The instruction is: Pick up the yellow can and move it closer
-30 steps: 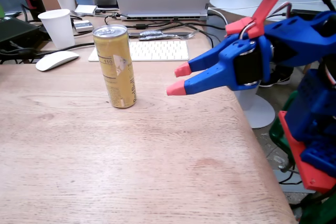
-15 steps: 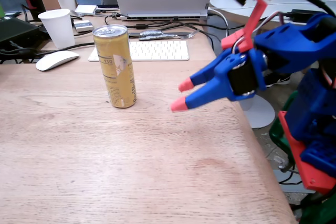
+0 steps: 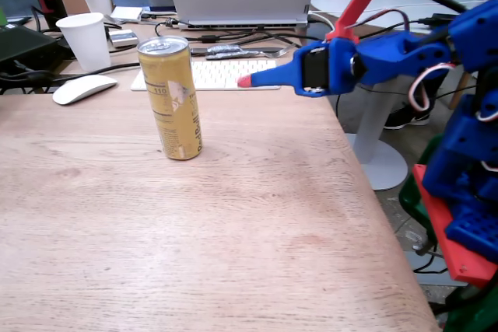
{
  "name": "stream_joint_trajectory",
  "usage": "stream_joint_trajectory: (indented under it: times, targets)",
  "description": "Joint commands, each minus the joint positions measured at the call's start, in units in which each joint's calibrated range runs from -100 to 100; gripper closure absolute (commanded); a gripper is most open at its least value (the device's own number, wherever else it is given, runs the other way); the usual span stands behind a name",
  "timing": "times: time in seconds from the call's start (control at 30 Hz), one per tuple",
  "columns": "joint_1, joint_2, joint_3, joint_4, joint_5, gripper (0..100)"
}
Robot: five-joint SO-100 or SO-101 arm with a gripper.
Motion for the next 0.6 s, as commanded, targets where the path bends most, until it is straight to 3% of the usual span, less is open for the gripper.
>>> stream_joint_trajectory:
  times: [0.0, 0.17, 0.27, 0.37, 0.5, 0.57]
  targets:
    - [-1.67, 6.05, -1.78, -9.9, 0.05, 77]
    - [-2.18, 18.91, -1.78, -24.92, 0.15, 77]
    - [-2.18, 25.77, -1.88, -32.23, 4.59, 77]
    - [-2.35, 28.69, -2.45, -33.79, 7.62, 77]
    - [-15.04, 28.69, -1.97, -33.79, 13.33, 77]
    - [-16.05, 28.69, -1.97, -33.79, 13.53, 77]
